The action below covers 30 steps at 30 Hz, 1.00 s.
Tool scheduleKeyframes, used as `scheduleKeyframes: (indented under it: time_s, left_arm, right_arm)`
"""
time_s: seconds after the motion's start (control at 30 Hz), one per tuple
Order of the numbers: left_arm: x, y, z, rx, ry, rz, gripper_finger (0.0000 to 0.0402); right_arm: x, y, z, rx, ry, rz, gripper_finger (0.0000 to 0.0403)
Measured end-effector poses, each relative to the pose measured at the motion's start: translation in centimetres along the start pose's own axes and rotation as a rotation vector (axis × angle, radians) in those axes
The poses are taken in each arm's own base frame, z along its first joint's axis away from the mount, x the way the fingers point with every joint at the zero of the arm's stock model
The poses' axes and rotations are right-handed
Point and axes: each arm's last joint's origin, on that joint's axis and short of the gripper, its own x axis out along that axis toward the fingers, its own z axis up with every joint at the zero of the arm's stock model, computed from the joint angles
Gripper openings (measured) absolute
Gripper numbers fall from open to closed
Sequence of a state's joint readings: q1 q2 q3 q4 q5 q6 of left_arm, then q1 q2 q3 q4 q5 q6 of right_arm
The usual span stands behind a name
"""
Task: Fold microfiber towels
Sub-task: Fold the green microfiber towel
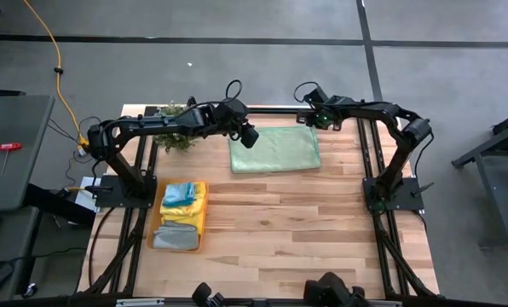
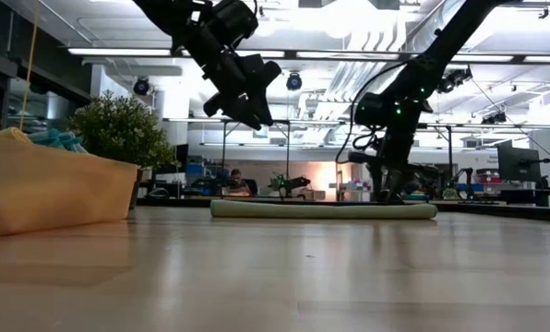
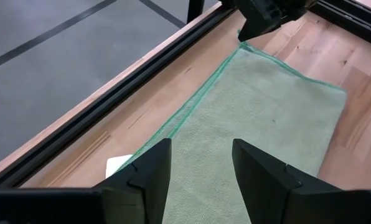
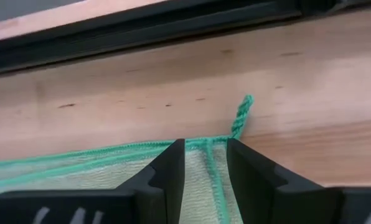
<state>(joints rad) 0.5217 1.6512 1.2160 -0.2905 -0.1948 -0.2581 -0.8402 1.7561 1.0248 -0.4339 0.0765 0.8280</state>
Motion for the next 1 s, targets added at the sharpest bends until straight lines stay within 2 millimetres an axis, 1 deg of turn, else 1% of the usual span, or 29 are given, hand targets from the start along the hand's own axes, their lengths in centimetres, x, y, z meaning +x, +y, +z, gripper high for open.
scheduleKeyframes:
  time_s: [0.13,0.33,0.47,1.0]
  left_arm:
    - [0.0,0.0,0.0,0.000,0.000,0.000,0.0159]
    - [0.0,0.0,0.0,0.000,0.001,-0.001,0.0159]
    - [0.0,0.0,0.0,0.000,0.001,-0.001,0.0159]
    - [0.0,0.0,0.0,0.000,0.001,-0.003,0.0159]
  right_arm:
    - [0.1,0.1,0.1,0.069,-0.006,0.008,0.0108]
    - [1.1,0.1,-0.1,0.139,0.011,0.008,0.0108]
    - [1.2,-0.1,0.1,0.146,-0.003,-0.004,0.0108]
    - [1.2,-0.2,0.1,0.214,0.032,0.009,0.0108]
